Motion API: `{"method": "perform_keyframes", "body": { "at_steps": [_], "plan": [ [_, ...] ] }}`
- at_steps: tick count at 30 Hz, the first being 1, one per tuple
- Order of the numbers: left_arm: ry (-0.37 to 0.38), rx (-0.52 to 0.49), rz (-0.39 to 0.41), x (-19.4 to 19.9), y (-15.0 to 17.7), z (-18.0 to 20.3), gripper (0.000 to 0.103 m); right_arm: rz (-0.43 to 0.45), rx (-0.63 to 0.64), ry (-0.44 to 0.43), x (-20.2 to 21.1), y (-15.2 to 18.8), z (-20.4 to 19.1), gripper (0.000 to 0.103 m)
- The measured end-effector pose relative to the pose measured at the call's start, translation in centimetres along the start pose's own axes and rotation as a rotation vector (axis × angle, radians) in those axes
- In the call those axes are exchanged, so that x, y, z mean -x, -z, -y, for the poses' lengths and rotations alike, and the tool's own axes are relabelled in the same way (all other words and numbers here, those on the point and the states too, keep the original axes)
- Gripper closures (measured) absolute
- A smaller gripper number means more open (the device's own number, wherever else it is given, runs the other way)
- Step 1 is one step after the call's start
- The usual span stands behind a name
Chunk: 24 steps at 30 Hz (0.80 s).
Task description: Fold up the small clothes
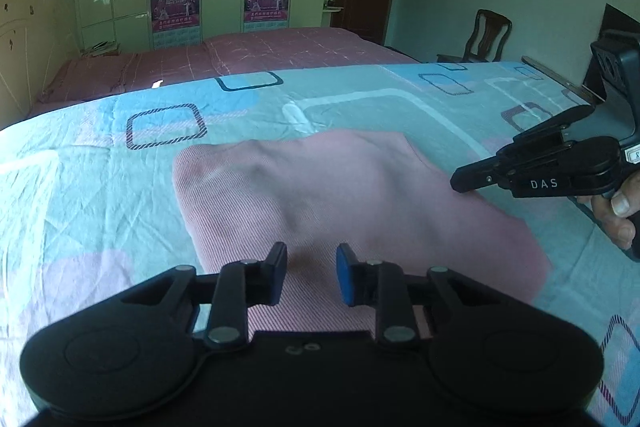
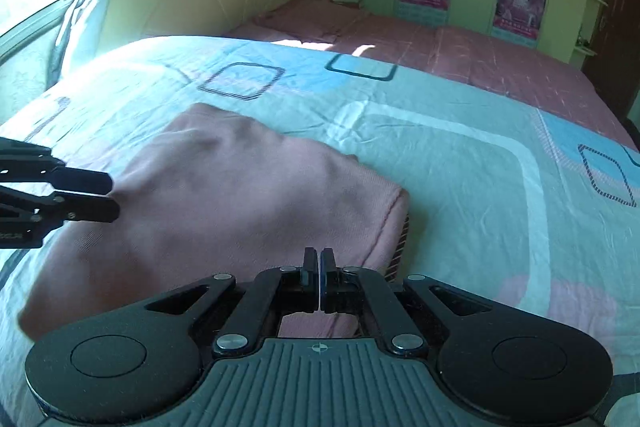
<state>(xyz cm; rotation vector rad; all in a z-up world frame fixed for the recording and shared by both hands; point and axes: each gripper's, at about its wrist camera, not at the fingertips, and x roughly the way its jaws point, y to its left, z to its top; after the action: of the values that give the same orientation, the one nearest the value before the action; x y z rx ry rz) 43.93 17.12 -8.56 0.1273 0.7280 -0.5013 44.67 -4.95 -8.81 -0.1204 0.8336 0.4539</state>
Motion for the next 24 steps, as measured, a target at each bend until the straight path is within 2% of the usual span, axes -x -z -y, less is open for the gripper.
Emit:
{"method": "perform_keyframes", "body": {
  "at_steps": [3,6,9,13,17,22,24],
  "plan": [
    [-0.005,0.003,-0.02,0.4,1.7,1.0,0.085,-0.042,0.086,-0.022,0.2,1.9,-2.2,0.103],
    [-0.018,0.047,-0.023,-0.2,2.5,1.0,0.085,-0.113,0.135,0.066,-1.6,3.5,-2.0,0.103],
    [-0.032,0.065,-0.019,-0.7,2.4,1.1,0.084,-0.096,0.067,0.078,-2.2,4.4,-0.4,0.103],
    [-0.079,0.064,-0.019,0.0,2.2,1.9,0.085,-0.092,0.039,0.098,-1.9,3.8,-1.0,0.103],
    [-0.099,0.066,-0.006,2.8,2.5,3.1,0.085,-0.027,0.032,0.066,1.9,4.3,-2.2,0.103],
    [-0.121,0.076,-0.067,2.8,4.7,4.2,0.085,-0.096,0.033,0.055,1.1,7.0,-2.2,0.103],
    [-0.137,0.096,-0.082,2.1,5.5,4.4,0.085,-0.088,-0.001,0.036,0.8,7.6,-1.5,0.103]
  ]
}}
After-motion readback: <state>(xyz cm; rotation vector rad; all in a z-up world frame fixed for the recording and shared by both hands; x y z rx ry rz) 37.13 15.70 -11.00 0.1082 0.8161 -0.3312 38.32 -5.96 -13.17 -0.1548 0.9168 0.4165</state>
